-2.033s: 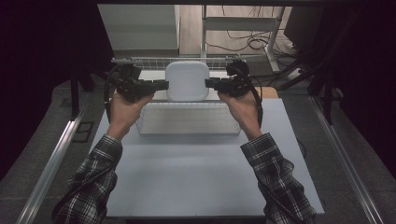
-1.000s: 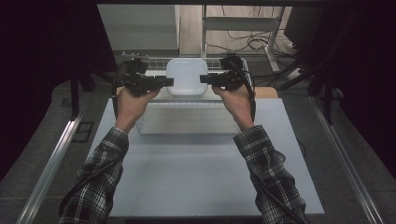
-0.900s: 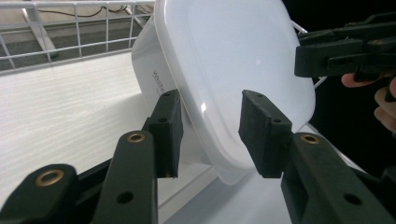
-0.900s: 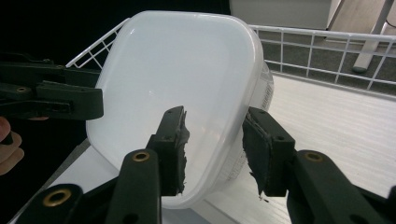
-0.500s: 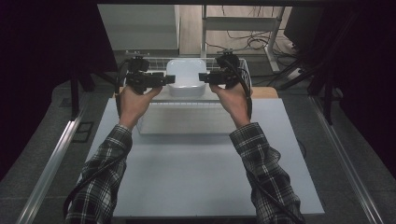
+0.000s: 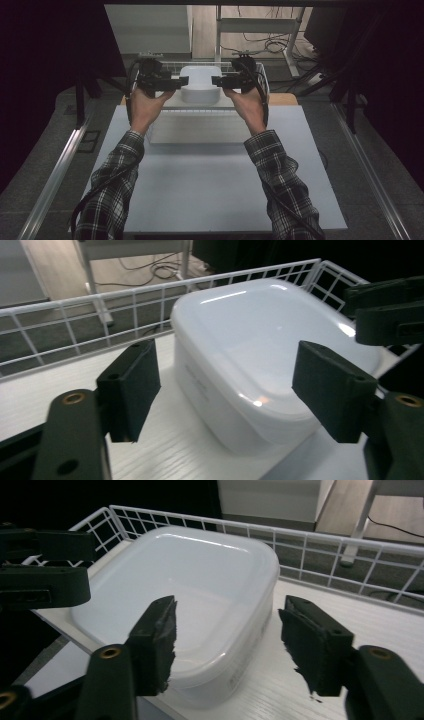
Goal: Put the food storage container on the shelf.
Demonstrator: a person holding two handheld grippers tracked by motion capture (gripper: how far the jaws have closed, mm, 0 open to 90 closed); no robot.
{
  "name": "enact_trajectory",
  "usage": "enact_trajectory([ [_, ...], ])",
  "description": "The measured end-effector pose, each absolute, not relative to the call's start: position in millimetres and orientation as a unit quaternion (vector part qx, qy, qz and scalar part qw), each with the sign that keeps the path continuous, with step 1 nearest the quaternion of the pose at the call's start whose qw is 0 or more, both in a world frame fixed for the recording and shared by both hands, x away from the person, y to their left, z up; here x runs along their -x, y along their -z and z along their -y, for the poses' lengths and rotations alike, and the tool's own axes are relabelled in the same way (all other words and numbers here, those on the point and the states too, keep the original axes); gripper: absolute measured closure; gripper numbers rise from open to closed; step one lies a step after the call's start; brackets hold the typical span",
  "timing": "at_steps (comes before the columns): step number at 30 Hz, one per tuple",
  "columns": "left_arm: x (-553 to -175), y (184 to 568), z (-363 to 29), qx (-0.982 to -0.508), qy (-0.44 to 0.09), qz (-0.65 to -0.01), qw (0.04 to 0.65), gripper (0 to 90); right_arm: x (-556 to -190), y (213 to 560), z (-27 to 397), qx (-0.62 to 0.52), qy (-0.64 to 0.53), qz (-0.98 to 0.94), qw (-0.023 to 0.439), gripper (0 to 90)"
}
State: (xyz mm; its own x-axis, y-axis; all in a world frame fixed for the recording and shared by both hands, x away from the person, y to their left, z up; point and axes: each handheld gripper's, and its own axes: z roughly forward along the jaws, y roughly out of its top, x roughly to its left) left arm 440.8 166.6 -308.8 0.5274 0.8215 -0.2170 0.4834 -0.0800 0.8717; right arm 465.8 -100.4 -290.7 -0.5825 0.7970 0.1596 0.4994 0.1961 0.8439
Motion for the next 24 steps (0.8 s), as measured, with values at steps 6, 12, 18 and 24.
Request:
enact_trajectory([
  [6, -434, 305, -165, -0.730, -0.147, -0.437, 0.505, 13.4, -461, 286, 96, -0.407, -0.470, -0.769, 0.150, 18.9],
  [12, -426, 303, -162, -0.745, -0.139, -0.412, 0.506, 9.2, -454, 284, 88, -0.385, -0.465, -0.783, 0.152, 11.1],
  [18, -418, 305, -160, -0.753, -0.136, -0.390, 0.512, 7.1, -449, 288, 86, -0.360, -0.455, -0.797, 0.164, 6.1],
  [24, -412, 312, -160, -0.761, -0.136, -0.376, 0.511, 6.5, -444, 294, 89, -0.343, -0.446, -0.808, 0.174, 2.5],
])
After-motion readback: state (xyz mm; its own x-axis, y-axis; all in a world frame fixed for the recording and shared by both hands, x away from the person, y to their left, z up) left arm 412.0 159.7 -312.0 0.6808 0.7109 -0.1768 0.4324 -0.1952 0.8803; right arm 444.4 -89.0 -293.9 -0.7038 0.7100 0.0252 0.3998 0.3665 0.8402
